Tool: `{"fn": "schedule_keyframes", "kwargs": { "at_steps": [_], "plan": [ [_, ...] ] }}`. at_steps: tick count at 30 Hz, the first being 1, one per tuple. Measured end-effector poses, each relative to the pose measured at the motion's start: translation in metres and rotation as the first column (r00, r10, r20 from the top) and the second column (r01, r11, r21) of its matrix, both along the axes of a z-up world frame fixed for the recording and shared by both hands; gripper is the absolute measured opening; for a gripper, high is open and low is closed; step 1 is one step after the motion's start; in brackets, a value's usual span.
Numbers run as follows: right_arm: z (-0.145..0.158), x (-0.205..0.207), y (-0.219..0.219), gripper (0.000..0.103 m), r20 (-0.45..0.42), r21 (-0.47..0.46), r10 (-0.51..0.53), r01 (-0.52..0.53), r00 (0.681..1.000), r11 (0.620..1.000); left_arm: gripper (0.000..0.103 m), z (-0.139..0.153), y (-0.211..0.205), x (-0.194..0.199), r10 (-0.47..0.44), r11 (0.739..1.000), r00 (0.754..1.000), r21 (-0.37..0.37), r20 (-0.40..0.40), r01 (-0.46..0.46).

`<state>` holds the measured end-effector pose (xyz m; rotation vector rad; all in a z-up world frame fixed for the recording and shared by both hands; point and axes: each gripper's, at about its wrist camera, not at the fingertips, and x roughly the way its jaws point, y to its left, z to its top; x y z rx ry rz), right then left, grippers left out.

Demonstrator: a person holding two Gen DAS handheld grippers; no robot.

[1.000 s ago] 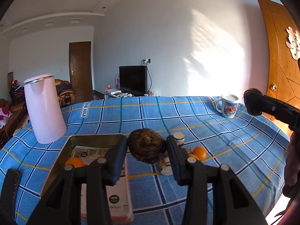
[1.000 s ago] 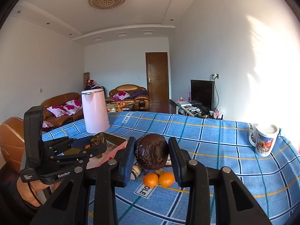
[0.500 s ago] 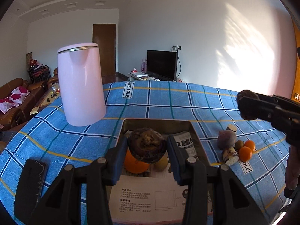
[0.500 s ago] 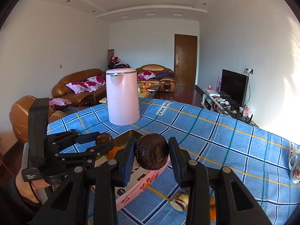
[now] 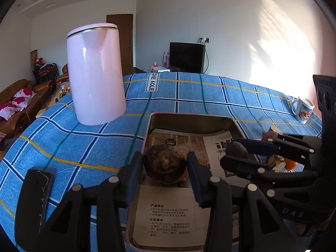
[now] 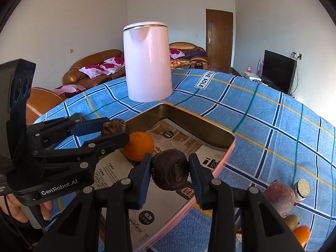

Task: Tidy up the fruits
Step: 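Open both tools to drop the dark brown fruits into the tin box, then grasp the round cake slice with the left tool while the right tool grasps a small orange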

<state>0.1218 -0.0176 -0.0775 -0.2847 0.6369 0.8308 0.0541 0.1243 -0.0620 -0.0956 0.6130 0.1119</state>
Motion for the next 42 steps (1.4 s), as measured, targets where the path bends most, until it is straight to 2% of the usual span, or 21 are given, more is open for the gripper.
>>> {"fn": "schedule_keyframes", "kwargs": {
  "at_steps": [4, 5, 9, 13, 17, 20, 22, 26, 29, 36, 39, 42],
  "plan": [
    [-0.007, 0.001, 0.005, 0.038, -0.026, -0.020, 0.013, -0.014, 1.000, 1.000, 0.045, 0.000, -0.002, 0.001, 0.005, 1.000, 1.000, 0.020, -0.007, -0.005],
    [-0.011, 0.002, 0.008, 0.038, -0.044, -0.034, 0.021, -0.022, 0.999, 0.999, 0.048, 0.000, -0.002, 0.001, 0.015, 1.000, 1.000, 0.027, -0.005, -0.015],
    [-0.010, -0.006, 0.008, 0.044, -0.025, -0.042, 0.031, -0.032, 0.999, 0.999, 0.079, 0.005, 0.000, -0.006, 0.066, 0.997, 0.997, 0.027, 0.027, -0.067],
    [0.001, -0.015, -0.015, 0.049, 0.007, -0.009, 0.013, -0.013, 1.000, 1.000, 0.081, 0.015, -0.008, -0.015, 0.044, 0.999, 0.996, -0.004, 0.075, -0.043],
    [0.016, -0.019, -0.067, 0.049, 0.043, 0.031, -0.061, 0.060, 0.997, 0.998, 0.085, 0.023, -0.034, -0.016, -0.015, 1.000, 0.995, -0.006, 0.102, 0.016],
    [0.025, -0.012, -0.117, 0.049, 0.062, 0.046, -0.178, 0.175, 0.982, 0.983, 0.085, 0.024, -0.062, -0.011, -0.073, 0.997, 0.992, 0.002, 0.100, 0.073],
    [0.027, -0.005, -0.146, 0.049, 0.089, 0.024, -0.277, 0.276, 0.957, 0.961, 0.085, 0.024, -0.082, -0.006, -0.117, 0.993, 0.989, 0.011, 0.092, 0.116],
    [0.021, 0.011, -0.191, 0.049, 0.062, 0.027, -0.424, 0.424, 0.903, 0.905, 0.085, 0.021, -0.122, 0.006, -0.182, 0.982, 0.981, 0.061, 0.070, 0.178],
    [0.015, 0.015, -0.198, 0.049, 0.037, 0.017, -0.448, 0.448, 0.893, 0.894, 0.085, 0.015, -0.143, 0.018, -0.219, 0.973, 0.975, 0.082, 0.033, 0.215],
    [-0.001, 0.024, -0.198, 0.049, -0.052, 0.005, -0.427, 0.428, 0.903, 0.904, 0.084, 0.001, -0.167, 0.039, -0.260, 0.961, 0.964, 0.080, -0.062, 0.265],
    [-0.004, 0.027, -0.197, 0.049, -0.076, 0.005, -0.412, 0.413, 0.908, 0.911, 0.076, -0.006, -0.169, 0.047, -0.270, 0.958, 0.957, 0.068, -0.101, 0.278],
    [-0.007, 0.029, -0.194, 0.049, -0.095, -0.008, -0.394, 0.395, 0.914, 0.919, 0.073, -0.010, -0.170, 0.052, -0.296, 0.952, 0.947, 0.037, -0.126, 0.302]
  ]
}}
